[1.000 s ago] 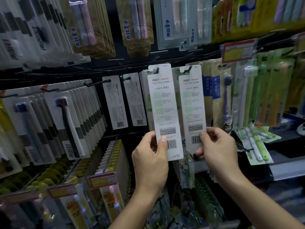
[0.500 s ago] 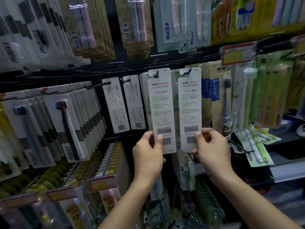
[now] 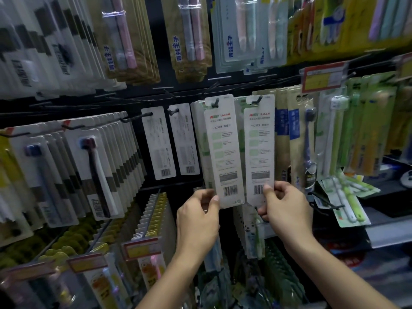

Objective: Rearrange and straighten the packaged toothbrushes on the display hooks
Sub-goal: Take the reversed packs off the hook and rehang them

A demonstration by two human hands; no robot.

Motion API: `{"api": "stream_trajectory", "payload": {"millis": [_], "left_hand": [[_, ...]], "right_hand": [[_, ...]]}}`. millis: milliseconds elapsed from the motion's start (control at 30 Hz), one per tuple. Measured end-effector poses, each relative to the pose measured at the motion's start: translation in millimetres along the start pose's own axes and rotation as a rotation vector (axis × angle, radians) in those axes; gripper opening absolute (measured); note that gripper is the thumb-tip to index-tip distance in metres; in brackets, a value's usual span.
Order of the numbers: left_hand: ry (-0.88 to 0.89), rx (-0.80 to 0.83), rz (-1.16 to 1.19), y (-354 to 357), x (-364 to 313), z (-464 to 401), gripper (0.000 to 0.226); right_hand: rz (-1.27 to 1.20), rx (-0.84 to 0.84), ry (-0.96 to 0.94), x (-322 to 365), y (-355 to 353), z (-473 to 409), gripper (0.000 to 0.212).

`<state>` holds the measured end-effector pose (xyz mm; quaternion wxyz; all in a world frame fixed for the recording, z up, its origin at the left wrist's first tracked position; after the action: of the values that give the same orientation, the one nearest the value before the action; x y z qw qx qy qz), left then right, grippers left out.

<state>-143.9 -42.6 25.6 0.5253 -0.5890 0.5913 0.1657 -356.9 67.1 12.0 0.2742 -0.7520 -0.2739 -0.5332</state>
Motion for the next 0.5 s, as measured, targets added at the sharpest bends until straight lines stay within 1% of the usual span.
{"api": "stream_trajectory", "payload": {"millis": [167, 300, 400, 500], "left_hand": [[0.0, -0.043, -0.084, -17.3, -1.0, 6.3, 0.022], [-0.021, -0.063, -0.054, -30.9, 0.5, 12.7, 0.017], [-0.029, -0.07, 0.011, -41.1, 0.0, 18.3, 0.014], [-0.035, -0.06, 0.028, -50.5, -1.7, 26.5, 0.015]], "right_hand": [[-0.093, 0.016, 0.034, -6.3, 1.6, 6.3, 0.02], [-0.082, 0.023, 0.045, -2.6, 1.5, 15.6, 0.029], [-0.064, 0.027, 0.067, 0.5, -0.2, 23.4, 0.042], [-0.04, 0.051, 0.069, 7.5, -0.6, 35.2, 0.056]]}}
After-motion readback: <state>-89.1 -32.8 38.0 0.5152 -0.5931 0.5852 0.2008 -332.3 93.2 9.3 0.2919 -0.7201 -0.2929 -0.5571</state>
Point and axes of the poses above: each hand's wrist, its own z-axis away from the middle knuckle, its own y-axis out of the palm, x = y × z, the point moved 9 cm from there along -z, towards the middle knuckle, and after that the axes turned 12 degrees about x, right-handed, at the moved point
